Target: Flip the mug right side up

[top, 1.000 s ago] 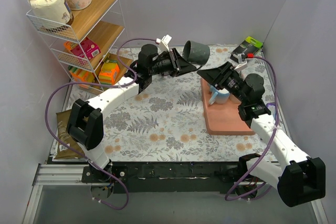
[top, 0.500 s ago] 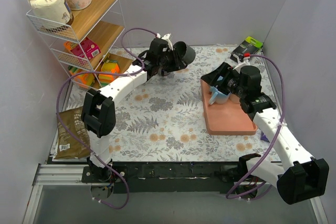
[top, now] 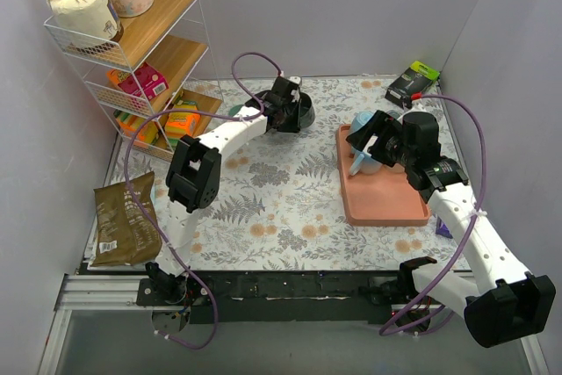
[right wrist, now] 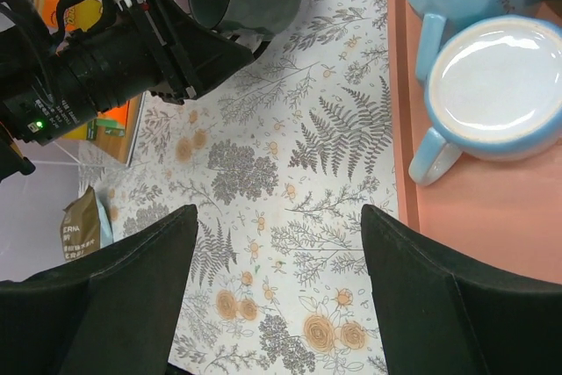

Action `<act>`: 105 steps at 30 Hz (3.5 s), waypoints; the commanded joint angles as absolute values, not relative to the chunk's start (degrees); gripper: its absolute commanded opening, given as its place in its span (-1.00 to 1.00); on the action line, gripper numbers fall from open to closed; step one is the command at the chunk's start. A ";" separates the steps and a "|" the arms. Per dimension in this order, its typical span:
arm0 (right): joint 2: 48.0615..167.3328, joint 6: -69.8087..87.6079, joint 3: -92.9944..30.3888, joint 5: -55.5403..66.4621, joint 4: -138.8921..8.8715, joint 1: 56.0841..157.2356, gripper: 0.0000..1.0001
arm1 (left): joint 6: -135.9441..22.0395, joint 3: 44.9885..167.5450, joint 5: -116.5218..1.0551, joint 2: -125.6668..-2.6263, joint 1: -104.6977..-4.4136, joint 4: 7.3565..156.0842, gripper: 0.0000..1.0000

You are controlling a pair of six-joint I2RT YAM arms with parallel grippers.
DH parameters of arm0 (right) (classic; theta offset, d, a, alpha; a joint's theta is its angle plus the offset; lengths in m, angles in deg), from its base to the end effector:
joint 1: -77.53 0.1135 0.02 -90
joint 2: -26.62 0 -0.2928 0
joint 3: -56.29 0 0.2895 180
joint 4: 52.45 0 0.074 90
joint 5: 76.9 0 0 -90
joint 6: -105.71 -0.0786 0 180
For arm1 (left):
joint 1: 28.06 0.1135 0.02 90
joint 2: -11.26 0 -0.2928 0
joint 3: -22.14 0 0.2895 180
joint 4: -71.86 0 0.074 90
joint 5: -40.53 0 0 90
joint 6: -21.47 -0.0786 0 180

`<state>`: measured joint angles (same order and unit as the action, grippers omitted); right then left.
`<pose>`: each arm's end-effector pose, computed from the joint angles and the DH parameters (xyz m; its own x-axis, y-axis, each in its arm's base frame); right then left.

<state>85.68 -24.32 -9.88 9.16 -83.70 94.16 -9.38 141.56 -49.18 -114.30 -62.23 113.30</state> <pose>0.2819 0.0898 0.3381 -0.5223 0.5137 -0.6807 -0.0126 0.7935 0.6085 0.4810 -0.3260 0.2081 -0.7930 -0.4993 -0.3491 -0.2378 0.7812 -0.5772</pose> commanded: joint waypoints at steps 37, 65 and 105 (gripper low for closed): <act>85.59 -25.07 -11.48 10.47 -92.28 94.06 0.75 | -17.12 157.93 -39.36 -125.94 -65.15 116.52 -0.81; 95.26 -23.39 -18.25 26.80 -102.65 95.98 0.78 | -14.66 148.90 -45.08 -104.33 -65.15 111.86 0.96; 122.41 -44.67 -26.16 49.84 -105.81 106.10 0.04 | -7.80 109.86 -51.93 -70.04 -55.74 104.74 0.96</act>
<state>120.94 -42.90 -26.04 48.30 -106.59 105.85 -8.61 110.41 -50.03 -72.35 -56.46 105.74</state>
